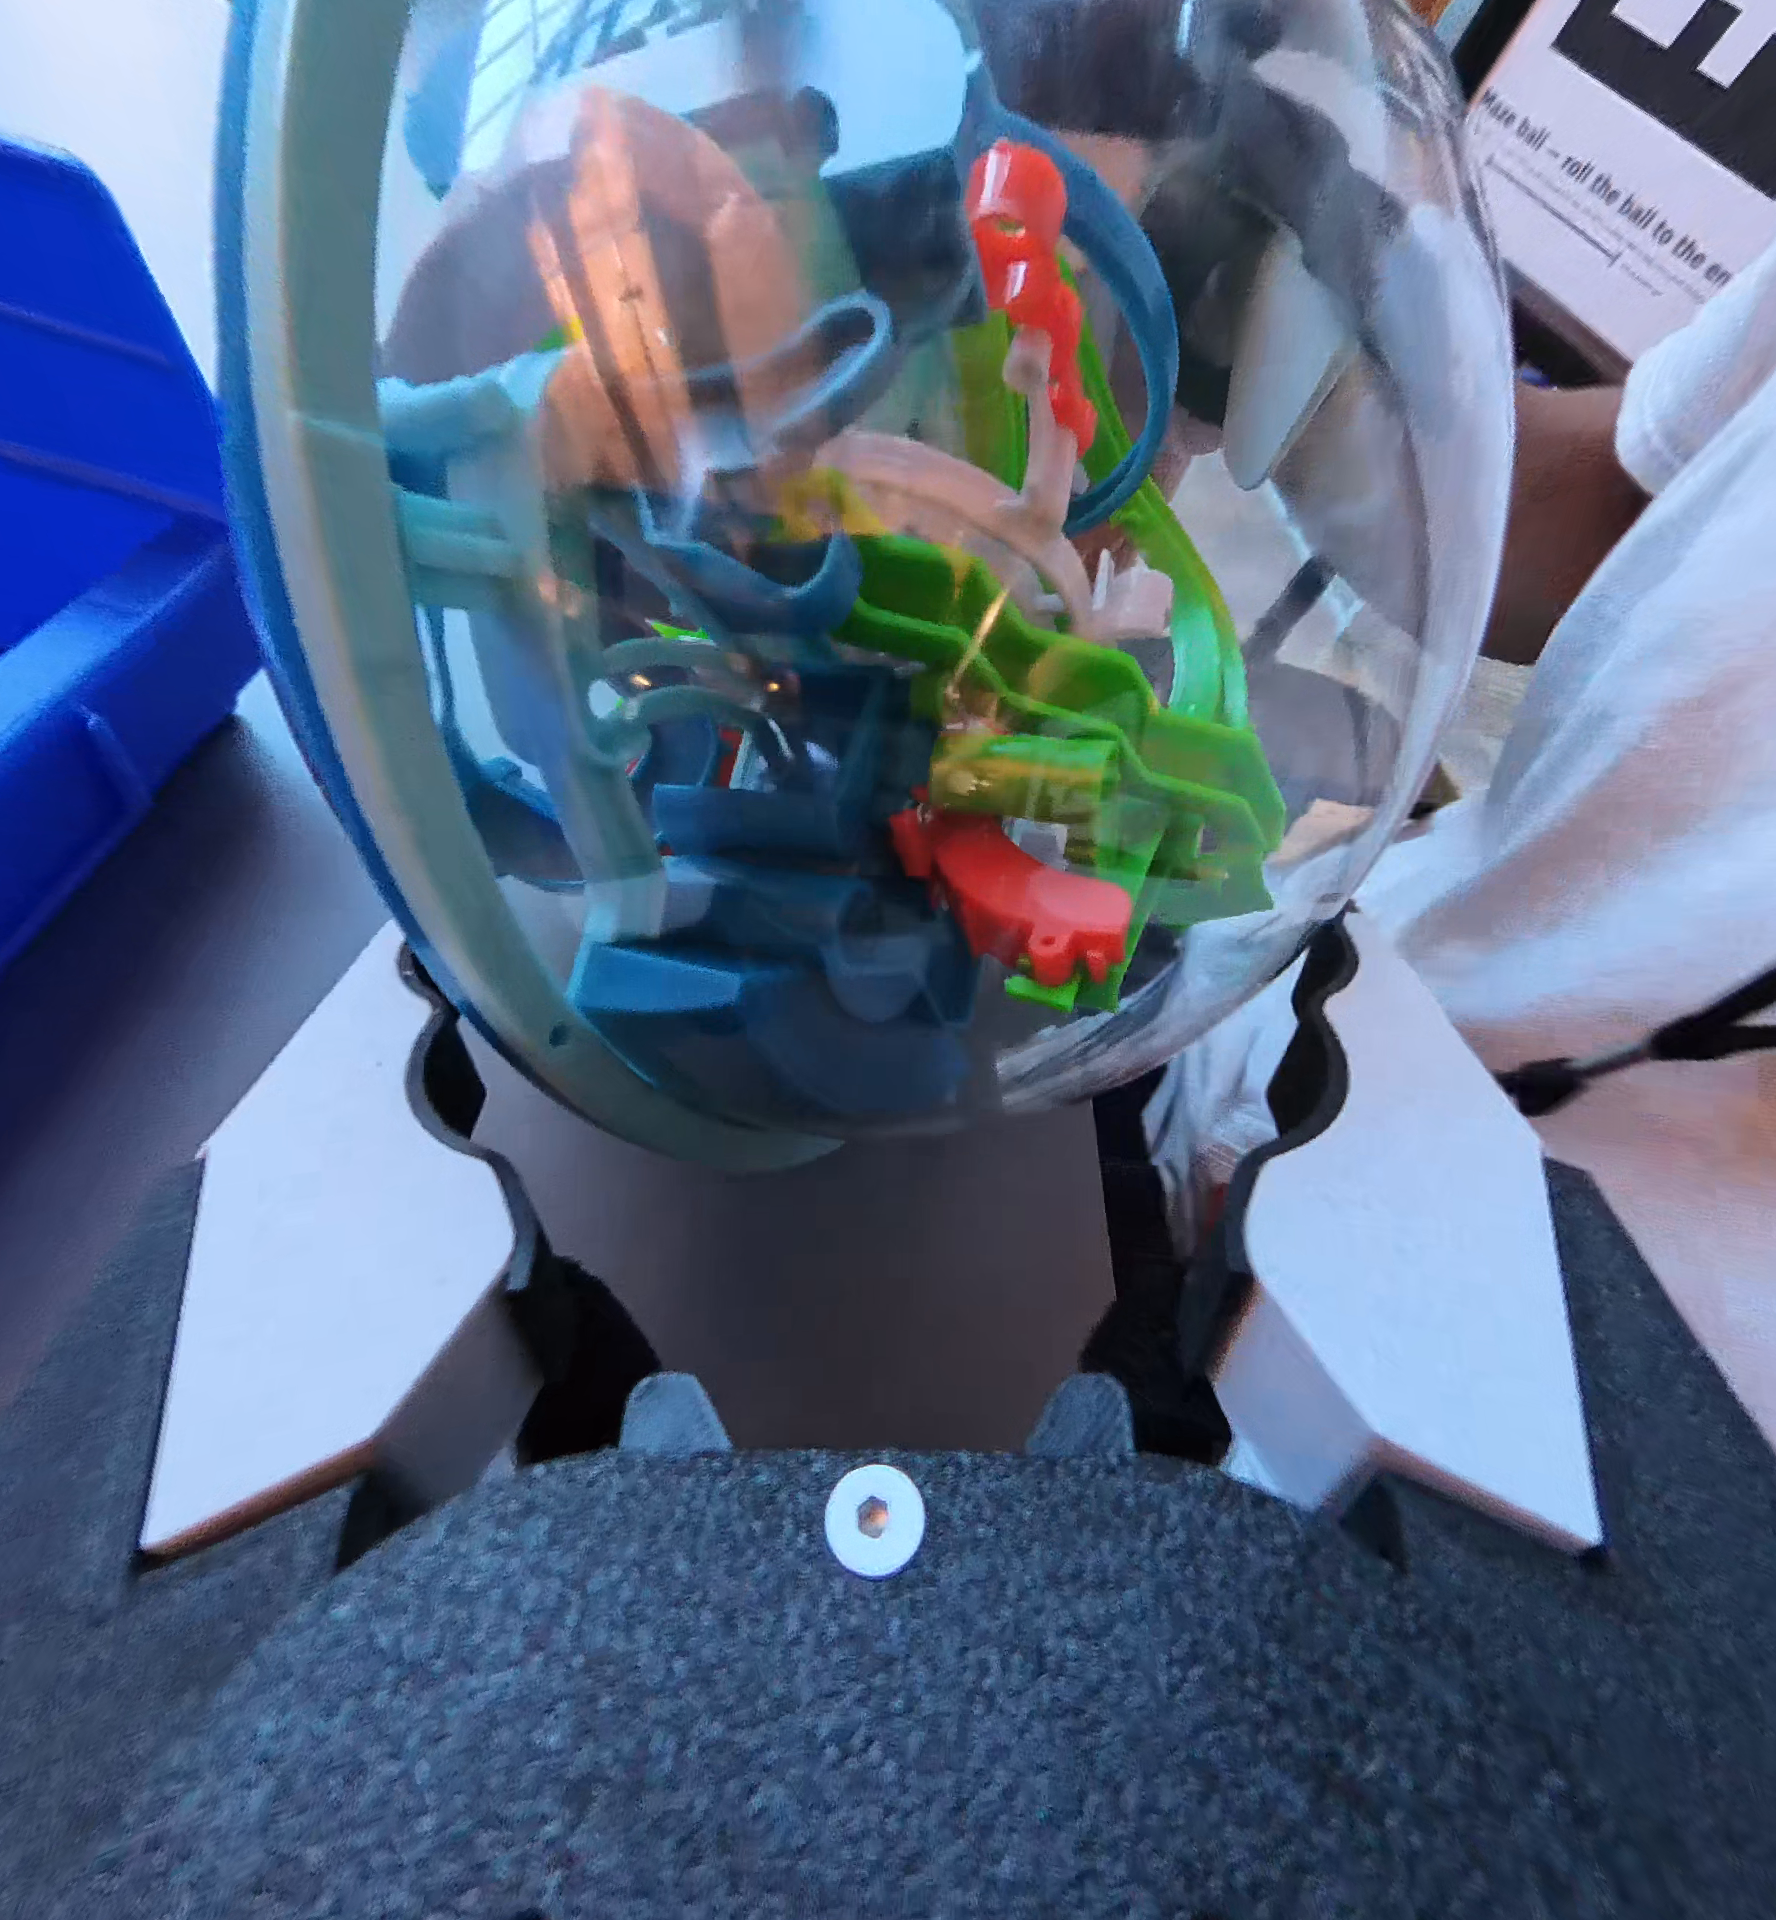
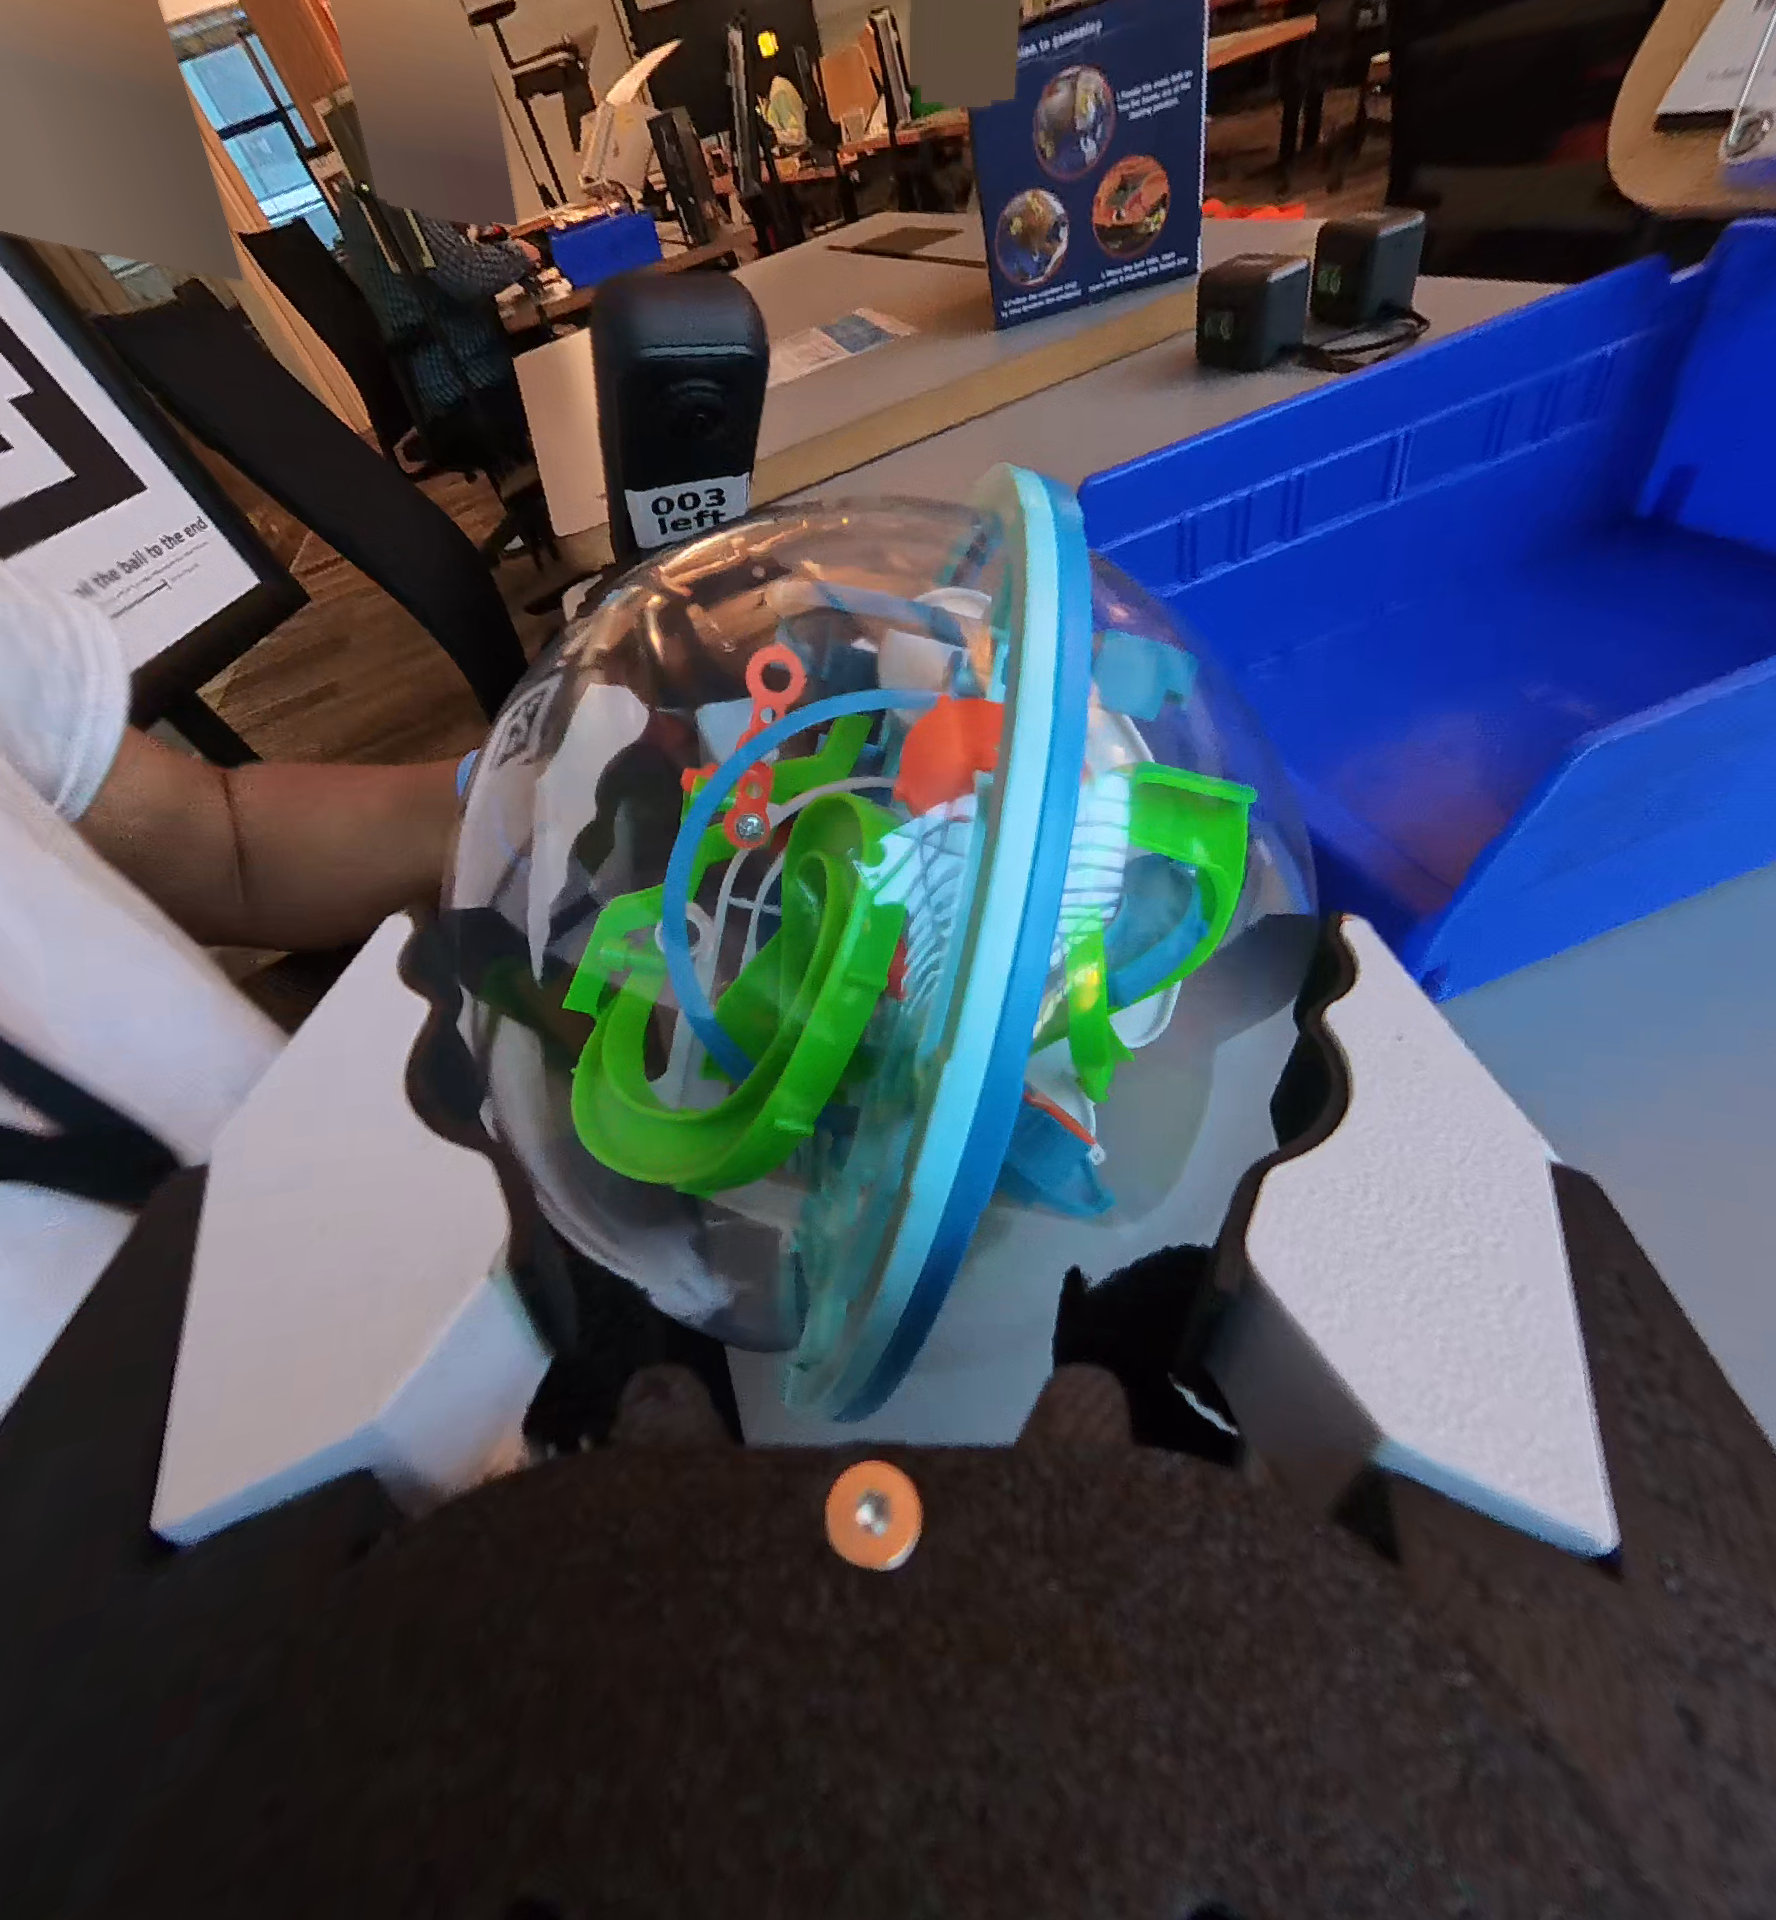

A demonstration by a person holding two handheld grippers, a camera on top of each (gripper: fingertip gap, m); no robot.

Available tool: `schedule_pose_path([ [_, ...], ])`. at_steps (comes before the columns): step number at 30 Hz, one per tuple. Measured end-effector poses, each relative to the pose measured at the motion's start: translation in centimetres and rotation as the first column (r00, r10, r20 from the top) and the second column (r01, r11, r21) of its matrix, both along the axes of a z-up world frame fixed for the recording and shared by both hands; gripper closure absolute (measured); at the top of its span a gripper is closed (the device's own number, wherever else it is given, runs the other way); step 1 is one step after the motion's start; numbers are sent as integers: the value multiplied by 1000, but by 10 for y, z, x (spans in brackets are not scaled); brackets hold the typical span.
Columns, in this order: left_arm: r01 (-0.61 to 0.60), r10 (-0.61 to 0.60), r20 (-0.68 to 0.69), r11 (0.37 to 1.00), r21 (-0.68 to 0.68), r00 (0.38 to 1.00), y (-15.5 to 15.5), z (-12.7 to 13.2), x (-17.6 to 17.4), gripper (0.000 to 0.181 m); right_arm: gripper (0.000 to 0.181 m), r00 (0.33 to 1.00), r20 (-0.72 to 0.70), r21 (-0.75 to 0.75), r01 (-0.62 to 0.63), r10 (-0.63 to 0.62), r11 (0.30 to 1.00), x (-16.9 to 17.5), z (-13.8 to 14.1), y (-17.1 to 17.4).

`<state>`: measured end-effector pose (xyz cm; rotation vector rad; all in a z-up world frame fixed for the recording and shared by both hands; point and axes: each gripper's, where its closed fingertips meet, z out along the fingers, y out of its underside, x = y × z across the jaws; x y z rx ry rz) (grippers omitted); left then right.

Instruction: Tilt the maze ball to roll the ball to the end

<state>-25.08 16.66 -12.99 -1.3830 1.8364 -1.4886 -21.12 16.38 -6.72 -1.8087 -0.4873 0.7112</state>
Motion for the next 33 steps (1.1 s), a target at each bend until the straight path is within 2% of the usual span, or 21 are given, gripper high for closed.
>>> schedule_pose_path([
  [8, -50, 50, -1, 998, 33, 999, 4, -2, -1, 30, 29, 999, -14, 79, -48, 49, 996, -1, 4, 7],
  [11, -59, 59, 1, 998, 37, 998, 5, -2, 0, 25, 29, 998, -27, 99, -52, 55, 994, 0, 5, 8],
  [16, -54, 54, 1, 998, 36, 999, 4, -2, 1, 31, 30, 998, -21, 92, -51, 53, 994, 2, 5, 7],
  [19, -52, 52, -9, 999, -15, 999, 7, 0, 2, 27, 30, 996, -83, 69, -29, 35, 997, 4, 5, 12],
  [22, -63, 59, -34, 991, -118, 998, 11, 5, 1, 31, 29, 986, -166, -15, -6, 3, 1000, 7, 4, 19],
  [24, -74, 64, -51, 971, -229, 997, 15, 13, -1, 30, 28, 975, -221, -142, 2, -34, 990, 8, 3, 23],
  [28, -145, 117, -112, 947, -286, 987, 19, 39, -5, 29, 28, 942, -335, -153, -21, -32, 988, 7, 24, 32],
  [30, -191, 145, -166, 931, -311, 975, 20, 61, -6, 29, 28, 910, -413, -143, -27, -35, 989, 10, 47, 40],
  [33, -228, 189, -162, 936, -268, 968, 22, 110, -7, 29, 28, 894, -449, -54, -26, 0, 998, 9, 102, 45],
])
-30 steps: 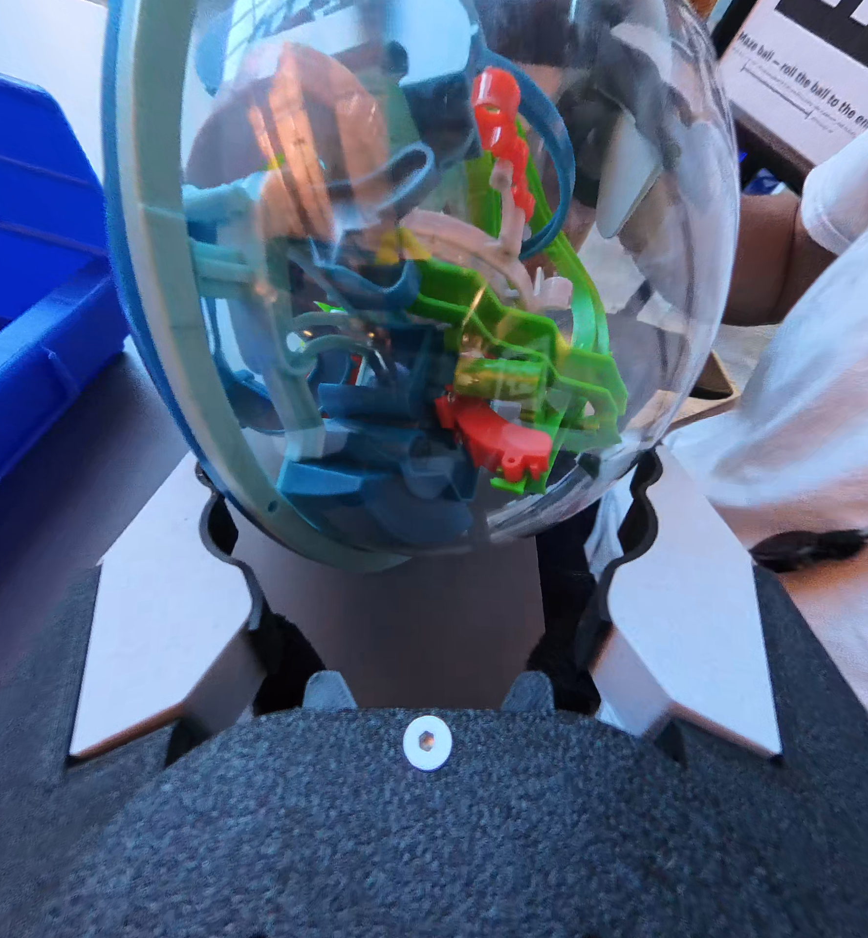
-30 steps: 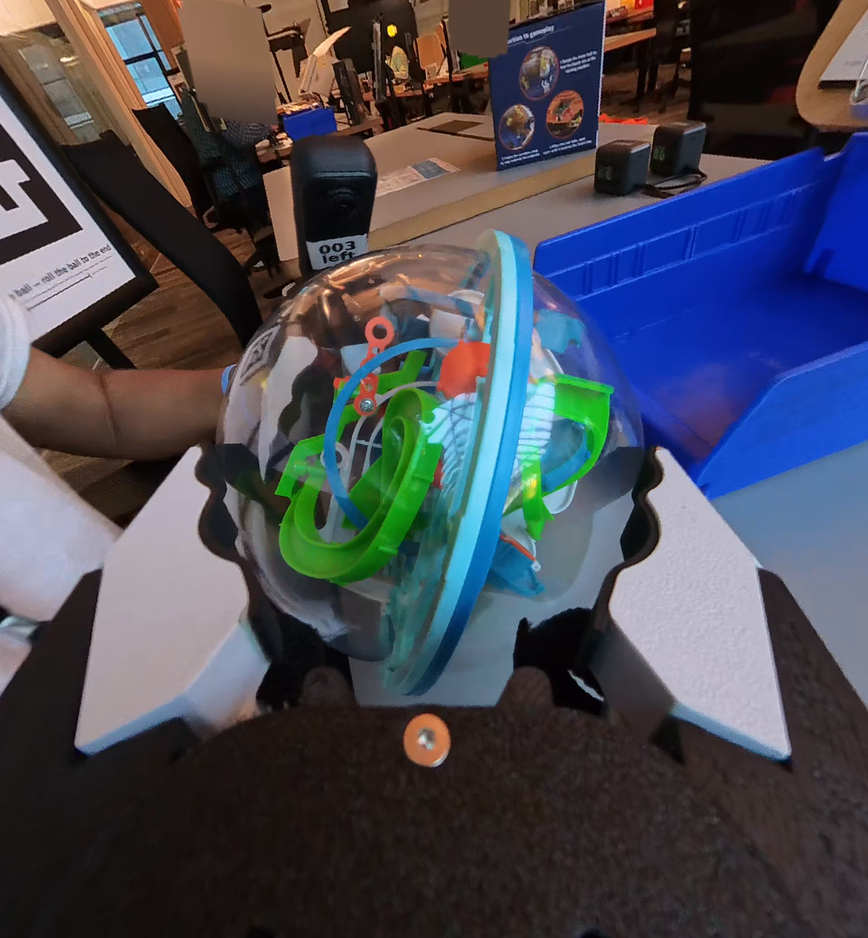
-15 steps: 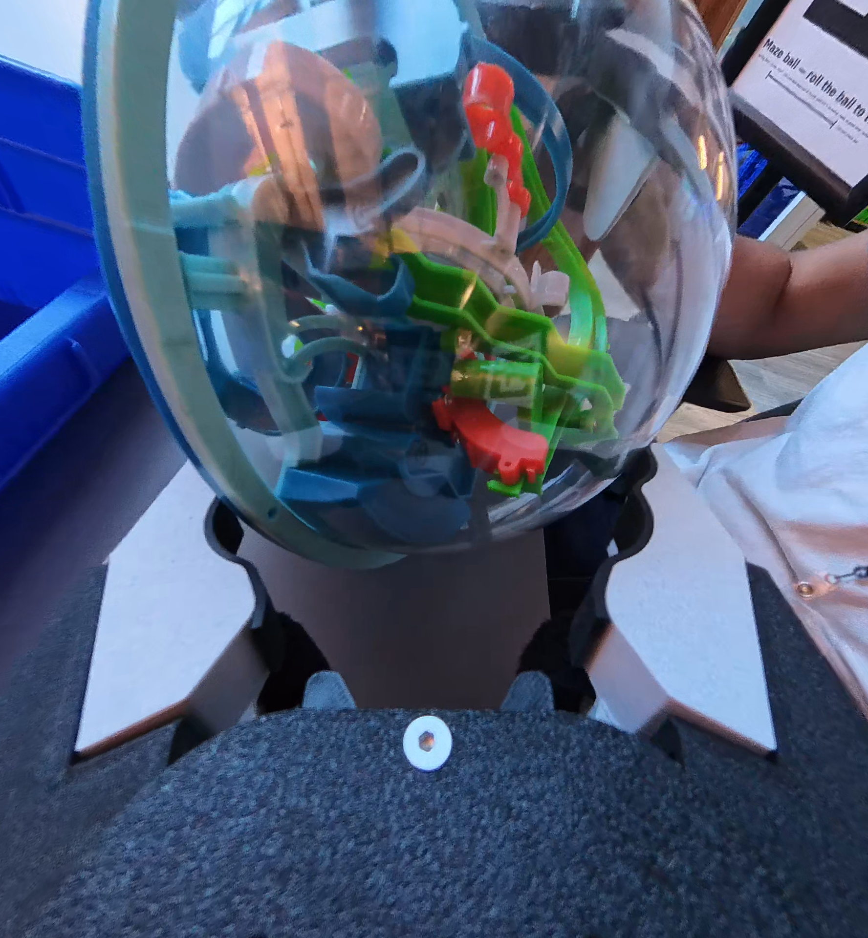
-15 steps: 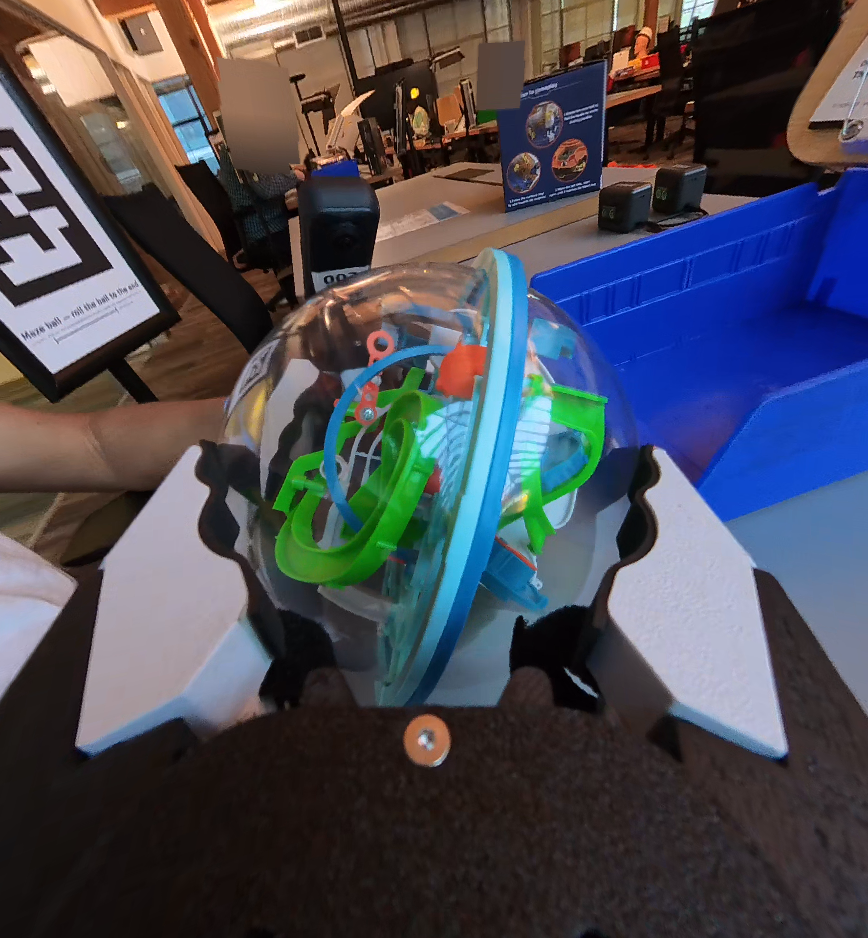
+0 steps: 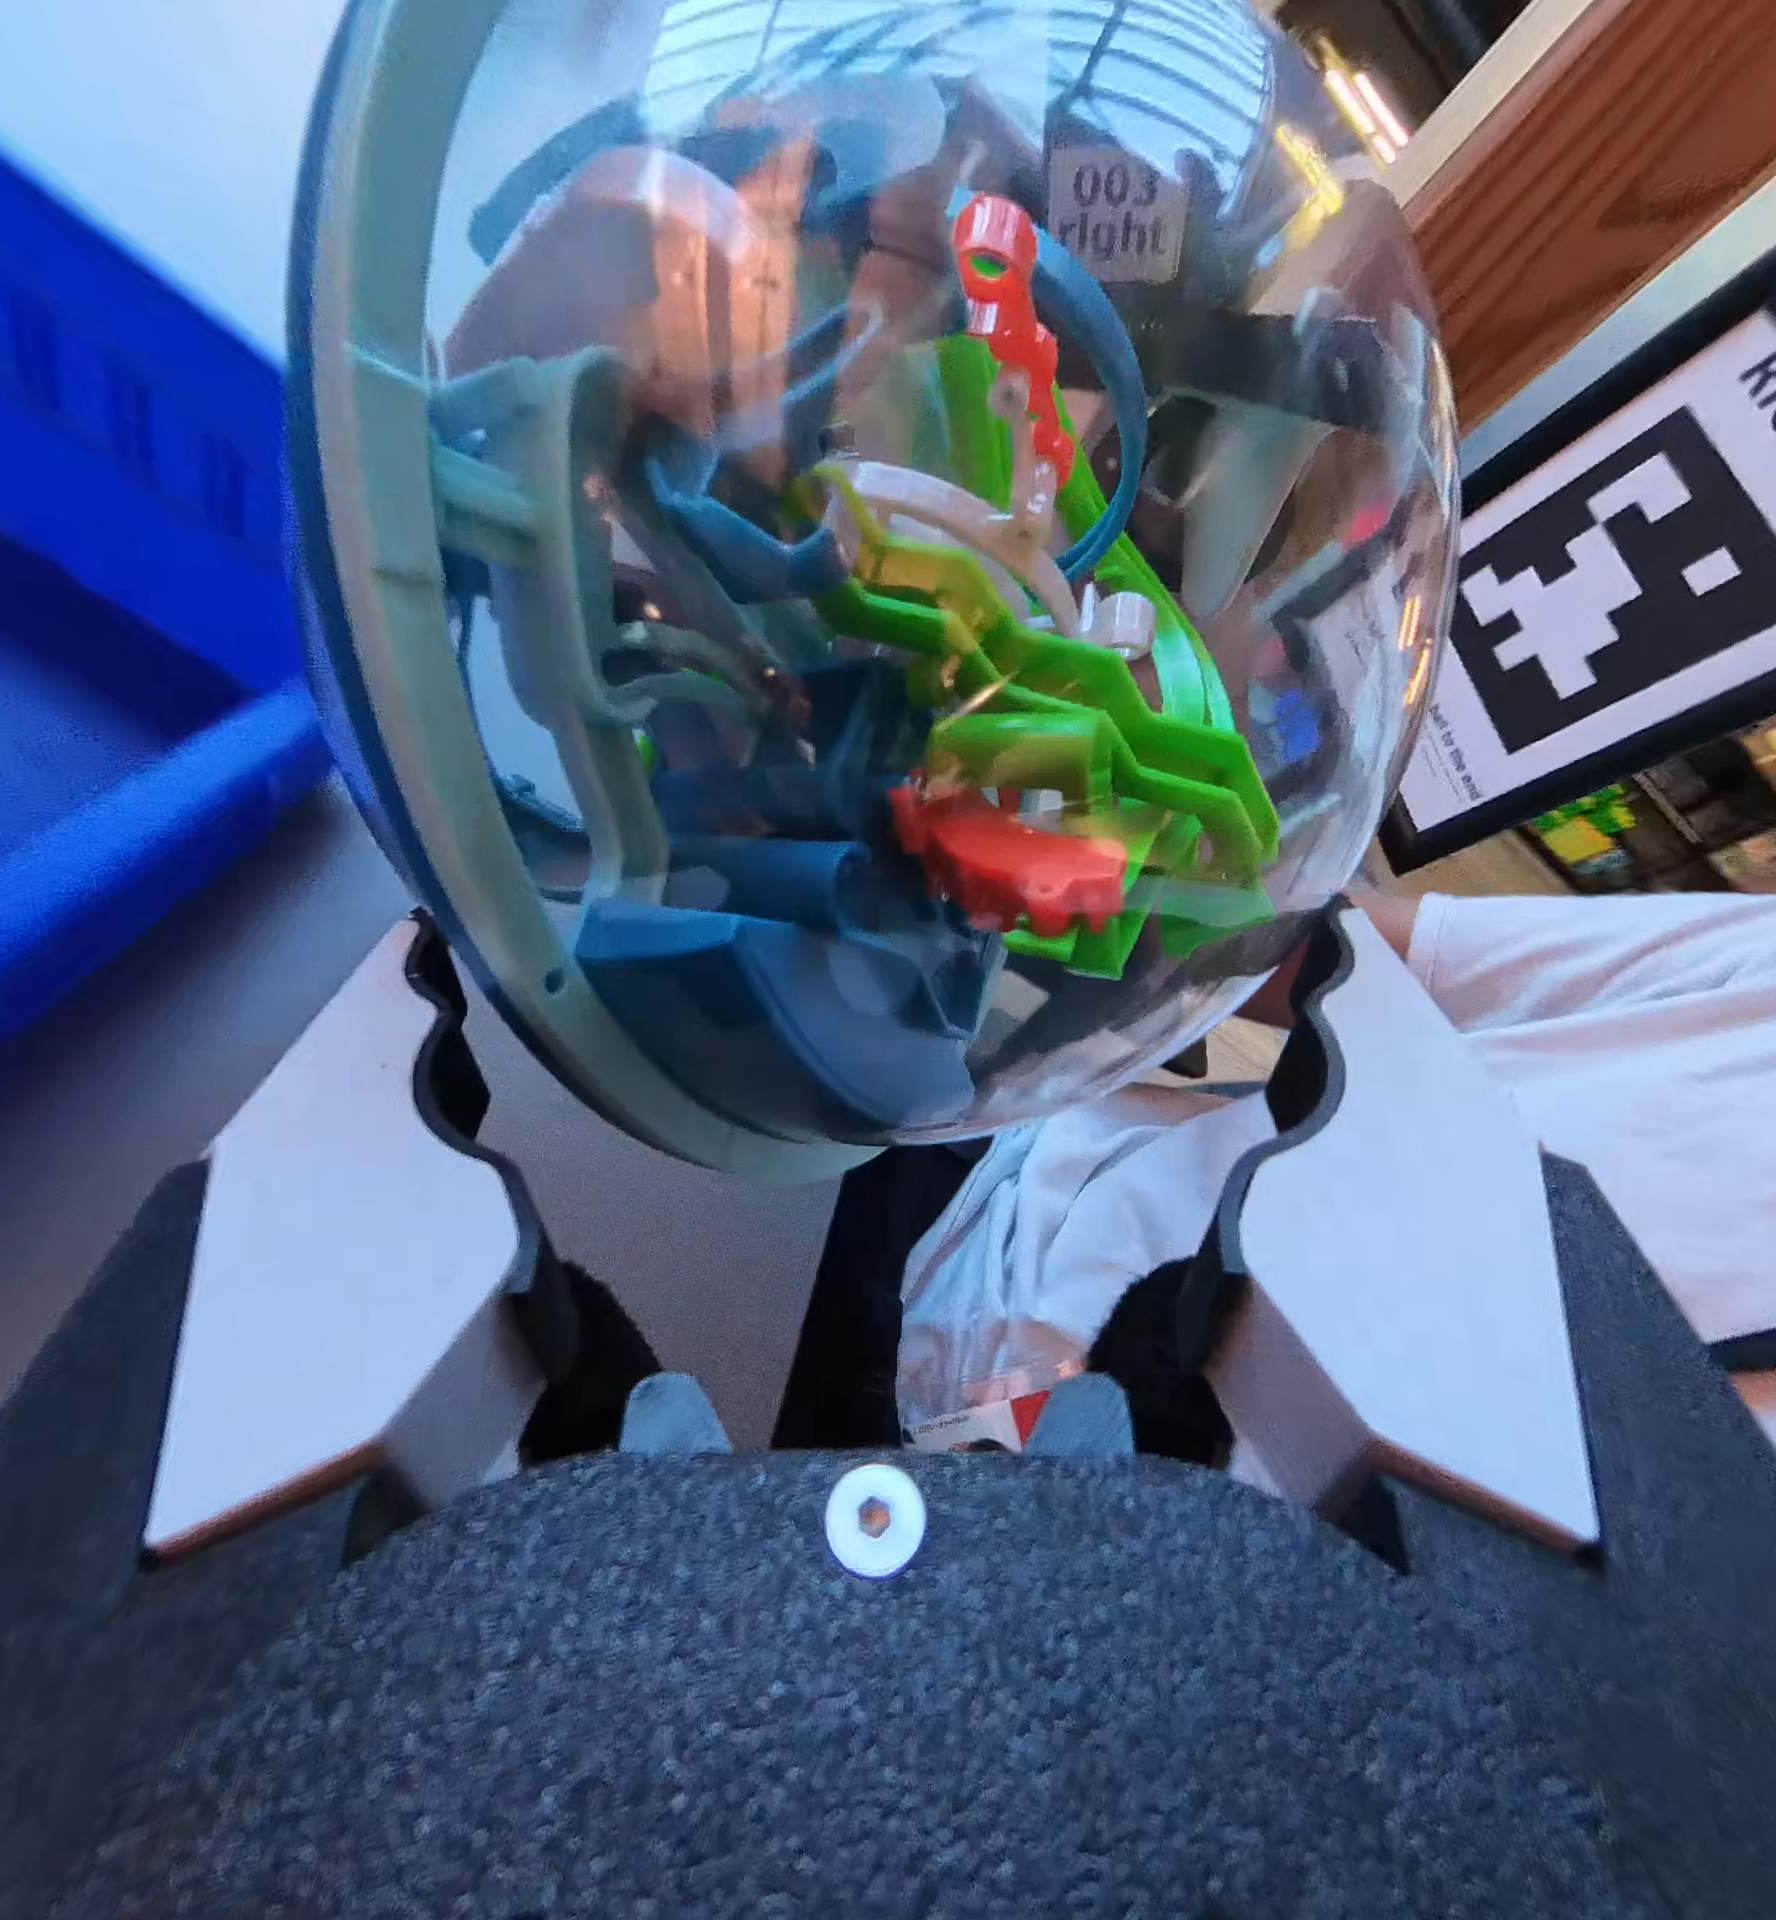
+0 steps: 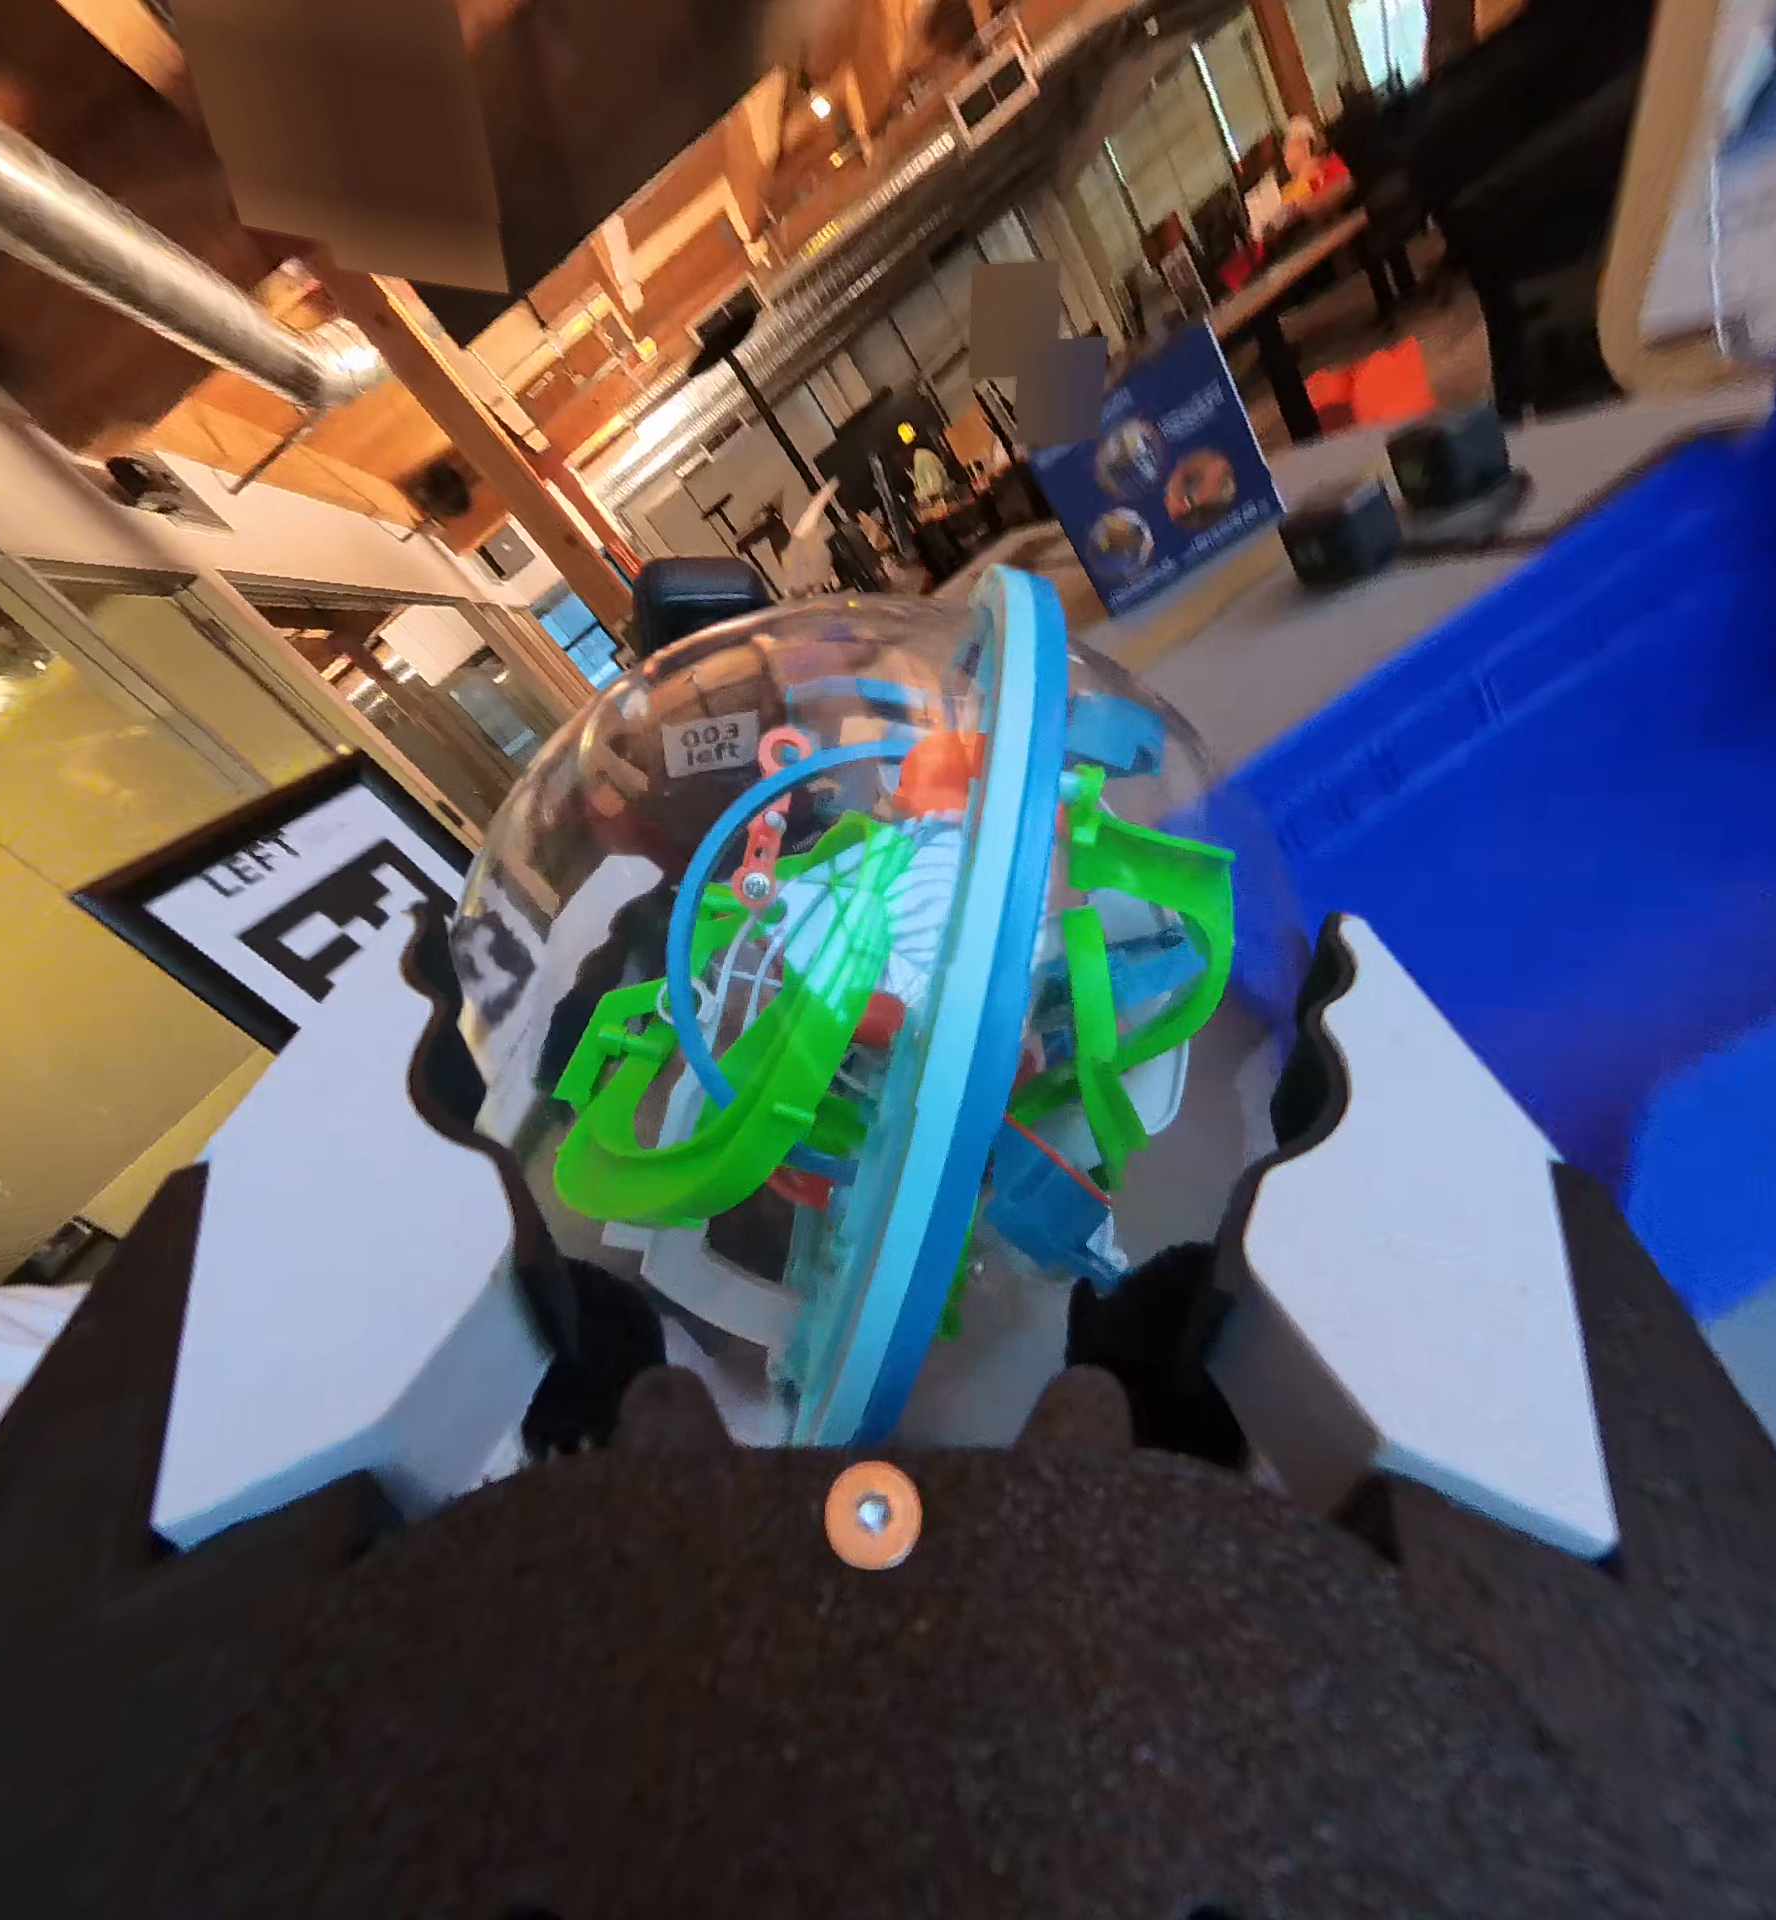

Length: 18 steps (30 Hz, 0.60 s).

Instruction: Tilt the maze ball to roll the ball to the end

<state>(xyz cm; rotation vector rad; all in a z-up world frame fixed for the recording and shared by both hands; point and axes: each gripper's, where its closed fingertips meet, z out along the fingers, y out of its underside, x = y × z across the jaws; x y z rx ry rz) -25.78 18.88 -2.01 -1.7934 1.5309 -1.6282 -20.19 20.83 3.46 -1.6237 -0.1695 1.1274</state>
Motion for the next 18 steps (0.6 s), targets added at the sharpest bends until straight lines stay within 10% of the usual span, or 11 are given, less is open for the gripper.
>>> schedule_pose_path([
  [6, -118, 74, 153, 947, 299, 985, -18, 149, -13, 29, 28, 998, 44, 314, -57, 46, 948, -18, 149, -36],
  [10, -219, -30, 349, 727, 650, 937, -57, 229, -29, 29, 29, 974, 224, 695, -150, -14, 703, -43, 237, -100],
  [13, -319, -174, 452, 497, 807, 875, -88, 247, -44, 29, 28, 898, 408, 839, -296, -166, 457, -74, 257, -155],
  [18, -418, -253, 576, 477, 773, 777, -107, 244, -54, 30, 28, 793, 551, 801, -415, -259, 432, -102, 258, -181],
])
